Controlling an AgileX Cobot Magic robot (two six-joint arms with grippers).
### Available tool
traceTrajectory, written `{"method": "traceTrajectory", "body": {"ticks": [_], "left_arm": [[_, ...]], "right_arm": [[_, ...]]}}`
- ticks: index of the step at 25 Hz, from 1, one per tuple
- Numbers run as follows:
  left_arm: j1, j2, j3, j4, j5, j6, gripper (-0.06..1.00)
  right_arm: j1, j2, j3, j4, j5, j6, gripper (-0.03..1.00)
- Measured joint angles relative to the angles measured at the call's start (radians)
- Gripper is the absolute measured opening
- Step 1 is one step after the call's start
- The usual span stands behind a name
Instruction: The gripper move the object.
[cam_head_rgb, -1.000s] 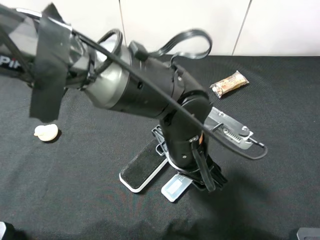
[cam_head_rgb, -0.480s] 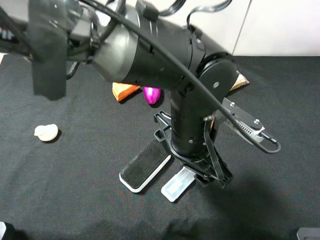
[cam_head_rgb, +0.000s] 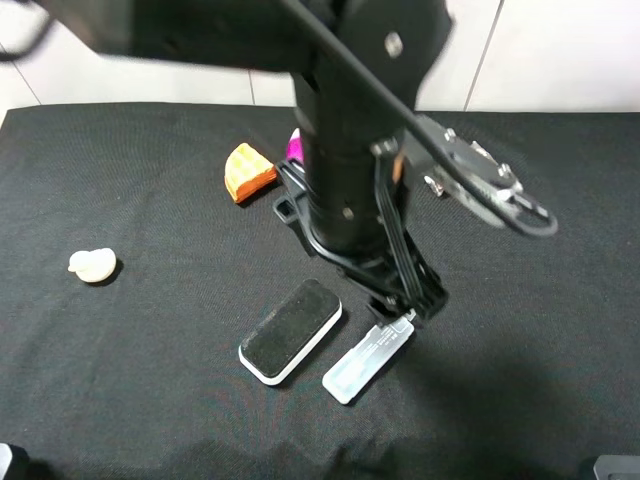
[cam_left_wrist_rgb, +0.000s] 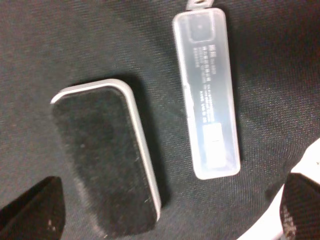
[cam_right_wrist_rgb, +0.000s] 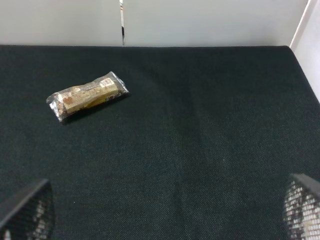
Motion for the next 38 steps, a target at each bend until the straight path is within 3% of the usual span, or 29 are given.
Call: {"method": "traceTrajectory", "body": {"ticks": [13,31,38], "left_arm": [[0.063,-0.143,0.000,0.018,0.085,0.034,0.95],[0.088,-0.367,0.000,0.154,0.174,0.019,0.97],[0.121,-0.508,0.082,0.161,0.175,0.037,0.99]], "right_arm": [[0.000,0.000,0.000,0.000,0.000,0.000,0.69],[0.000,0.000,0.000,0.000,0.000,0.000,0.69],[0.000,0.000,0.000,0.000,0.000,0.000,0.69]]}}
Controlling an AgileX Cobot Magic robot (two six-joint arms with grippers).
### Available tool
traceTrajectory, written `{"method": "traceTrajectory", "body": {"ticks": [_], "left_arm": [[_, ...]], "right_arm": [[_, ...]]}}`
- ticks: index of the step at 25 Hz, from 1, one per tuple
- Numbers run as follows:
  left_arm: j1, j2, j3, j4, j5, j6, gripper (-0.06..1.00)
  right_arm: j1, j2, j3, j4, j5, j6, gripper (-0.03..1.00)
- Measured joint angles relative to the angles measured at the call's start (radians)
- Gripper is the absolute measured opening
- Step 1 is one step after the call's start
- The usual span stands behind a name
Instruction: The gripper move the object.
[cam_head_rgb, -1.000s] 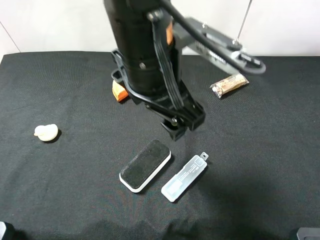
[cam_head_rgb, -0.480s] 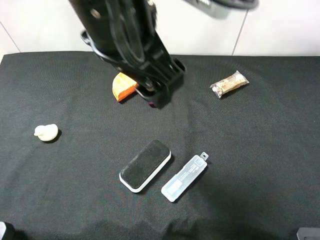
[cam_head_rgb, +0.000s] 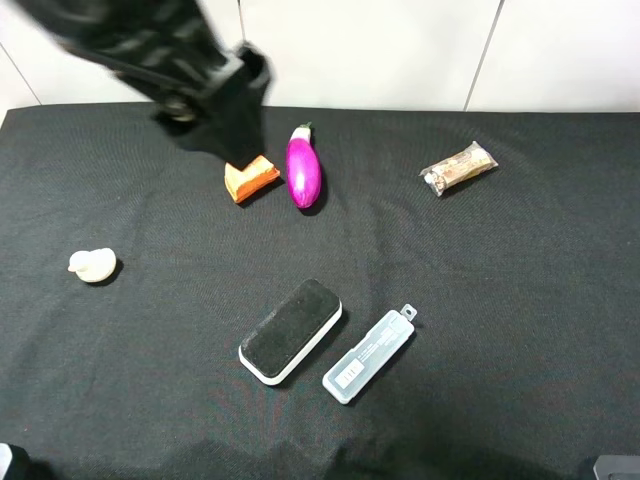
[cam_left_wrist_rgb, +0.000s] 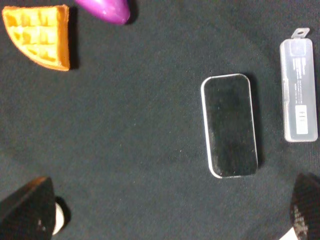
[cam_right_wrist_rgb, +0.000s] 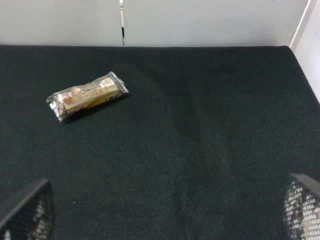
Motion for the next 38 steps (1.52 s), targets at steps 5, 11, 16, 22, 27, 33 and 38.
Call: {"method": "traceTrajectory", "body": {"ticks": [5,11,16,22,27,33,38], "left_arm": [[0.001,-0.134,0.083,0.016,0.000,0.000,0.99],[0.001,-0.297,0.180,0.022,0.001,0.001,0.99],[0.001,-0.444,0.272,0.017,0.003,-0.007,0.99],[0.001,-0.599,0.325,0.000,0.004,-0.010,0.99],[0.004,-0.689,0.326,0.000,0.004,0.009,0.99],[0.093,-0.786,0.326,-0.007,0.004,0.084,0.99],[0.220,-0.853,0.326,-0.006,0.004,0.171,0.99]], "right_arm": [[0.000,0.000,0.000,0.000,0.000,0.000,0.69],[0.000,0.000,0.000,0.000,0.000,0.000,0.69],[0.000,0.000,0.000,0.000,0.000,0.000,0.69],[0.000,0.000,0.000,0.000,0.000,0.000,0.69],[0.000,0.000,0.000,0.000,0.000,0.000,0.69],[0.000,0.000,0.000,0.000,0.000,0.000,0.69],[0.000,0.000,0.000,0.000,0.000,0.000,0.69]]}}
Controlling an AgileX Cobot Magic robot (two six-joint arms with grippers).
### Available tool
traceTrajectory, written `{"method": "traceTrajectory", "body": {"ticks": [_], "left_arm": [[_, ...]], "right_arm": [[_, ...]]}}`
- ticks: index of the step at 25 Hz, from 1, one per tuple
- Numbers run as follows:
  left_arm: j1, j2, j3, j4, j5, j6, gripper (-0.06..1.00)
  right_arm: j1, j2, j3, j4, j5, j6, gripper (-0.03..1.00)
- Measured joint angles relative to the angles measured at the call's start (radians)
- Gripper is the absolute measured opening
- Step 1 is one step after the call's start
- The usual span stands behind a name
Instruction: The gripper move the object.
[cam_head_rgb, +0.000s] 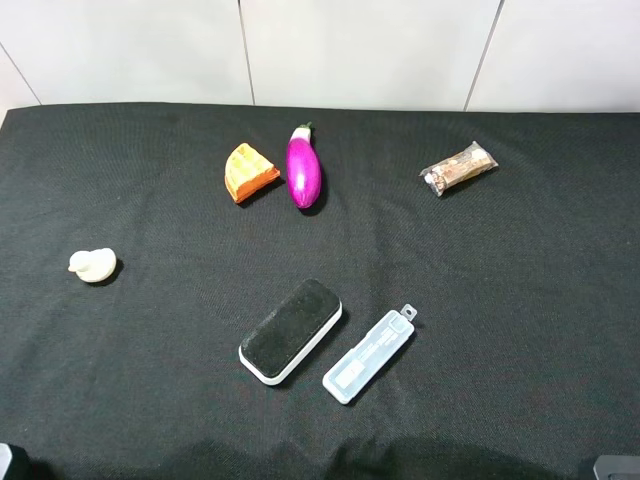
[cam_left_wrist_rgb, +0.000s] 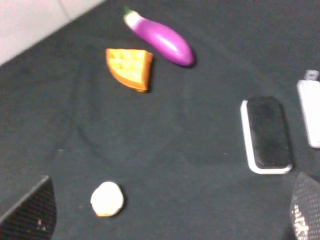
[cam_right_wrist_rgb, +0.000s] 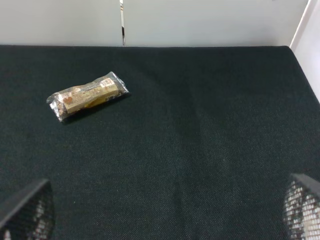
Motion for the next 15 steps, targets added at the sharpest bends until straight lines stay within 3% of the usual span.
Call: {"method": "traceTrajectory", "body": {"ticks": [9,15], "left_arm": [[0.202,-0.081,0.005,0.005,0.001,0.100,0.99],[0.300,-0.173,0.116,0.005,0.001,0.106,0.99]], "right_arm": [[0.000,0.000,0.000,0.000,0.000,0.000,0.69],[0.000,0.000,0.000,0.000,0.000,0.000,0.69]]}}
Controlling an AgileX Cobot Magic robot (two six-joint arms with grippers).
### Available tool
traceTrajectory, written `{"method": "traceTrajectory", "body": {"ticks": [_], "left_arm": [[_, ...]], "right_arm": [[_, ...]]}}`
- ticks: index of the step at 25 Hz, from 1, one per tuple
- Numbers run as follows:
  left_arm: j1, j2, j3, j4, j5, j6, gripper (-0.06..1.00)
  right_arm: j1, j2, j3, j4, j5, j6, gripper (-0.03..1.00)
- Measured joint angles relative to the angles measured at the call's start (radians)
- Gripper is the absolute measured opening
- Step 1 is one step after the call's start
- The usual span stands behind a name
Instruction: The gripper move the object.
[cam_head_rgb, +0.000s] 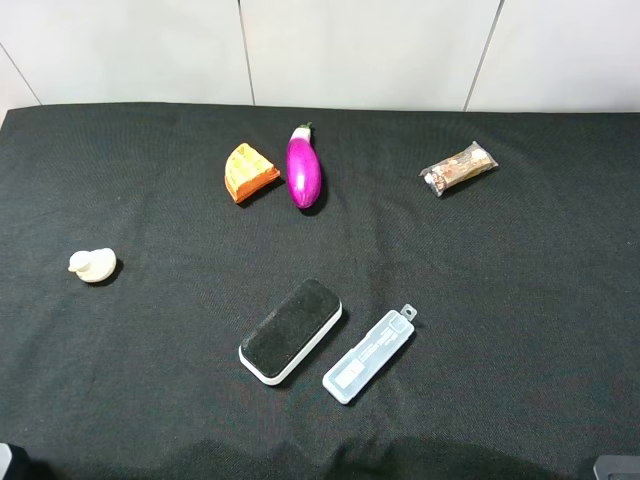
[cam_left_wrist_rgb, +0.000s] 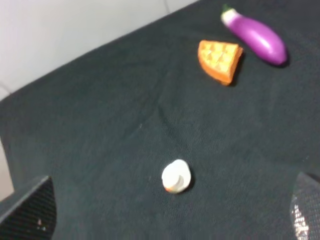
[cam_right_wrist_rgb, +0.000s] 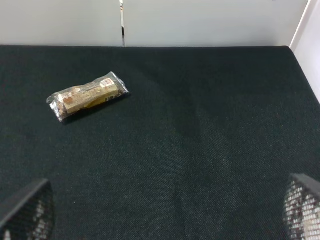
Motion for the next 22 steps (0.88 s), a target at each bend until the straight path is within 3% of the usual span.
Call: {"method": "traceTrajectory", "body": {"ticks": [14,22], "left_arm": [[0.100,-0.247,0.299,-0.003,-0.075,0.000,0.99],[0.178,-0.334,0.425,-0.060,-0.106,0.000,0.99]], "right_arm": [[0.000,0.000,0.000,0.000,0.000,0.000,0.69],[0.000,0.000,0.000,0.000,0.000,0.000,0.69]]}}
